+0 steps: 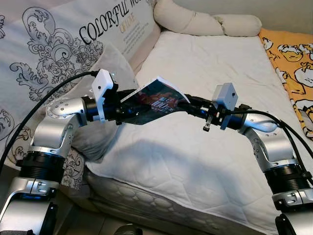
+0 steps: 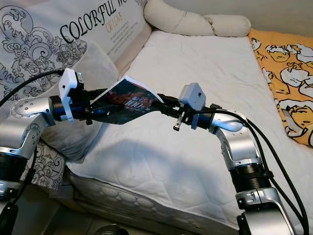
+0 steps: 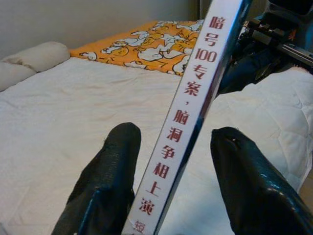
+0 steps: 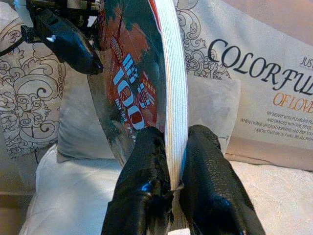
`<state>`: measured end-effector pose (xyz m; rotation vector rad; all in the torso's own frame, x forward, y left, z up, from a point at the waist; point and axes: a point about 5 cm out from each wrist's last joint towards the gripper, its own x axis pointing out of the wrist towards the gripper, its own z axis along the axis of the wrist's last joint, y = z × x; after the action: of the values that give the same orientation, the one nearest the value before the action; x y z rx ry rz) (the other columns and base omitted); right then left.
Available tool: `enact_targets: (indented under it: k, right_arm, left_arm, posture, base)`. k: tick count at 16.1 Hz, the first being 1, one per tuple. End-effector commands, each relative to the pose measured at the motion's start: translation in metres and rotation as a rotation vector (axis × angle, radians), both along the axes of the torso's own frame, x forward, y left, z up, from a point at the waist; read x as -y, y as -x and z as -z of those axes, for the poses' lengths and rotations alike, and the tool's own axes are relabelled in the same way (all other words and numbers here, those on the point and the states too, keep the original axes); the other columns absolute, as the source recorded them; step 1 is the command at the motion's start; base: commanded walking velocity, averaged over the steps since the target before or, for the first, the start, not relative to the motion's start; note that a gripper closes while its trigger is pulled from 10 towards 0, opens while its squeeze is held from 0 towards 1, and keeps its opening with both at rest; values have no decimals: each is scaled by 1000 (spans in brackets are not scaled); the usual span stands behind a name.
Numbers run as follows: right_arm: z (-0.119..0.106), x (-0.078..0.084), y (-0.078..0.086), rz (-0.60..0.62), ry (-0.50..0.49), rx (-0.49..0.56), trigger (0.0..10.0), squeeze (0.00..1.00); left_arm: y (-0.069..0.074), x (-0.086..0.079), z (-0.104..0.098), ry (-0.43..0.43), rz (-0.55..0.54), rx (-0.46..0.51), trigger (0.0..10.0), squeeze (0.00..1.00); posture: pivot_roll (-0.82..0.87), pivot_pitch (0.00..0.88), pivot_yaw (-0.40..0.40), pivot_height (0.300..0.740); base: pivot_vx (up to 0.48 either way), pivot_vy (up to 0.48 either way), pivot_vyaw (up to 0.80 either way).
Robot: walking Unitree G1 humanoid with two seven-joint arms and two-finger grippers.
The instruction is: Clean up the room
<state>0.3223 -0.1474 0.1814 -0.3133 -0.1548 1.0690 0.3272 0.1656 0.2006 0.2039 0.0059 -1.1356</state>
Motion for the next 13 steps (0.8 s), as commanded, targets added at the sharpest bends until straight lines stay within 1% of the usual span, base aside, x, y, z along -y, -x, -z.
enact_targets:
  k: [1,2,5,6,7,10,13]
  right_arm:
    - [-19,2,-6,19,-23,82,10000,0]
    - [-19,2,-6,19,-23,82,10000,0]
    - [-29,4,-10,49,-49,119,10000,0]
    - [-31,4,-11,55,-54,129,10000,0]
    - [-36,4,-14,73,-60,154,10000,0]
    - [-43,4,-19,99,-83,182,10000,0]
    - [-45,3,-20,99,-84,192,10000,0]
  left_arm:
    - [-2,-2,-5,5,-11,19,0,0]
    - [-2,-2,-5,5,-11,19,0,0]
    - [-9,1,-10,38,-53,53,0,0]
    - [-11,2,-14,53,-67,72,0,0]
    - [-17,0,-26,91,-102,123,0,0]
    - [-22,0,-37,103,-115,162,0,0]
    - [-22,3,-37,113,-107,166,0,0]
  posture:
    - [11,0,66,740]
    - [11,0,66,740]
    - [9,0,68,740]
    - [9,0,69,740]
    - [11,0,71,740]
    - [12,0,74,740]
    - [10,0,74,740]
  base:
    - [0,0,0]
    - [0,0,0]
    - [0,0,0]
    - [0,0,0]
    - [0,0,0]
    - [0,0,0]
    - [0,0,0]
